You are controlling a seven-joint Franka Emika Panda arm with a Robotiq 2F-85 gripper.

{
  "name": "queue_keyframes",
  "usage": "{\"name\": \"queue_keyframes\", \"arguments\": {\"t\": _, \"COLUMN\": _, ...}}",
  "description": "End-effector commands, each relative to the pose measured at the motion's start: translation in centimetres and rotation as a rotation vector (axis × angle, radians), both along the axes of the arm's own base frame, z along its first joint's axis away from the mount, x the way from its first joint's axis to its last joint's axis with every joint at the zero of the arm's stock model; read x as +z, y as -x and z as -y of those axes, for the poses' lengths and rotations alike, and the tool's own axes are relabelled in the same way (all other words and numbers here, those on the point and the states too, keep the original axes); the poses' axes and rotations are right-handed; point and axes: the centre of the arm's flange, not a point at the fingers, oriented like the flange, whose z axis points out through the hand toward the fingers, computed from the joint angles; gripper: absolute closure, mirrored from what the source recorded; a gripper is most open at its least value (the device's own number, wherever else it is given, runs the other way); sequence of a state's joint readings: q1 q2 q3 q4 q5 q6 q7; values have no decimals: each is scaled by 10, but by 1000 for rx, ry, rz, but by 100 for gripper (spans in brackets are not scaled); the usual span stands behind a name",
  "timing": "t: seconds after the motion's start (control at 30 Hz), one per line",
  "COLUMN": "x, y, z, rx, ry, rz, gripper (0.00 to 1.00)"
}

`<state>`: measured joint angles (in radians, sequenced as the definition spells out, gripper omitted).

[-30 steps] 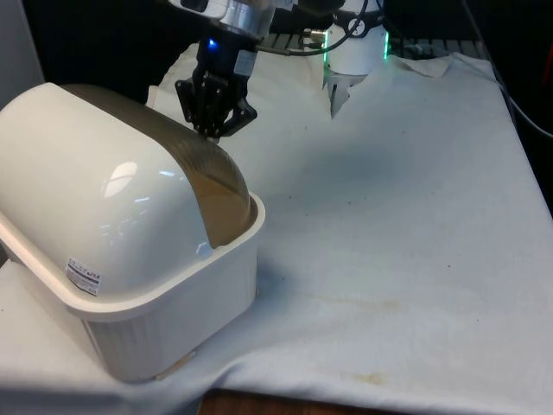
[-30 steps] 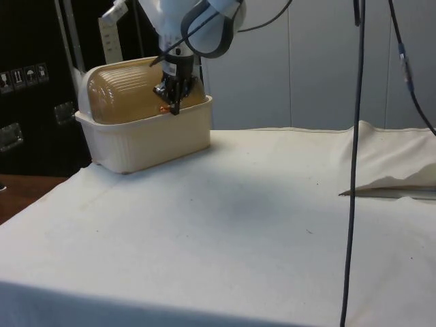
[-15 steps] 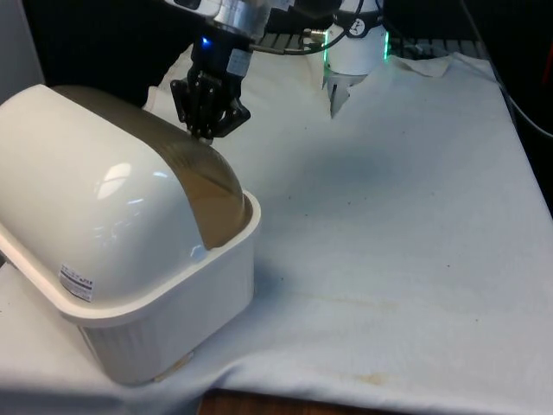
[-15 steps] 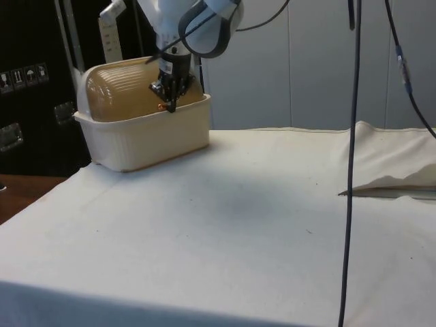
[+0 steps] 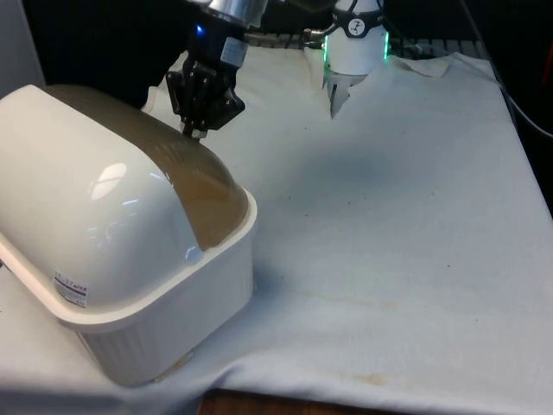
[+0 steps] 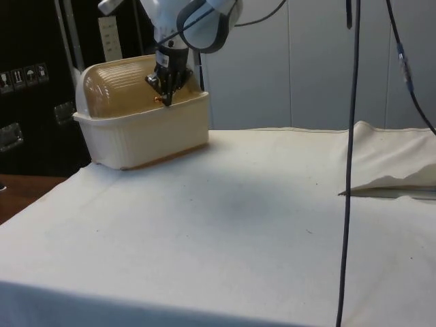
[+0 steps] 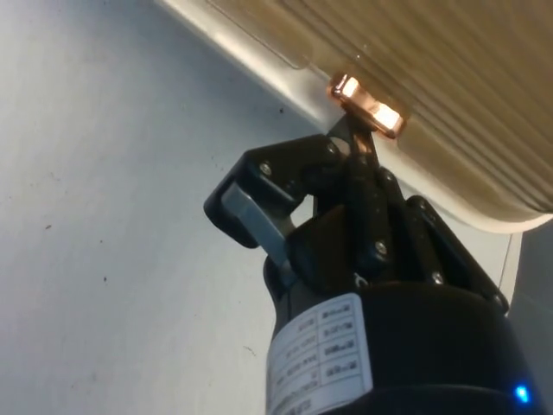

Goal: Open the lid, then close it.

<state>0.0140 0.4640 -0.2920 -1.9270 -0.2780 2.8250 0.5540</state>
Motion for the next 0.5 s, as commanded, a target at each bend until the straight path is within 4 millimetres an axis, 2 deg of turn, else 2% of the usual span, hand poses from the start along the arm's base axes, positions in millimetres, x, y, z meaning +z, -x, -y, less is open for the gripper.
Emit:
{"name": "queue_keyframes", "arguments": {"t": 0.0, "x": 4, "y": -1, "z": 2, "rx": -9, "ry": 11, "rz": 17, "gripper": 100}}
{"name": "queue_keyframes", "arguments": {"t": 0.47, "x": 24, "y": -3, "z": 5, "rx": -50, "ry": -5, "rz": 69, "gripper": 100}}
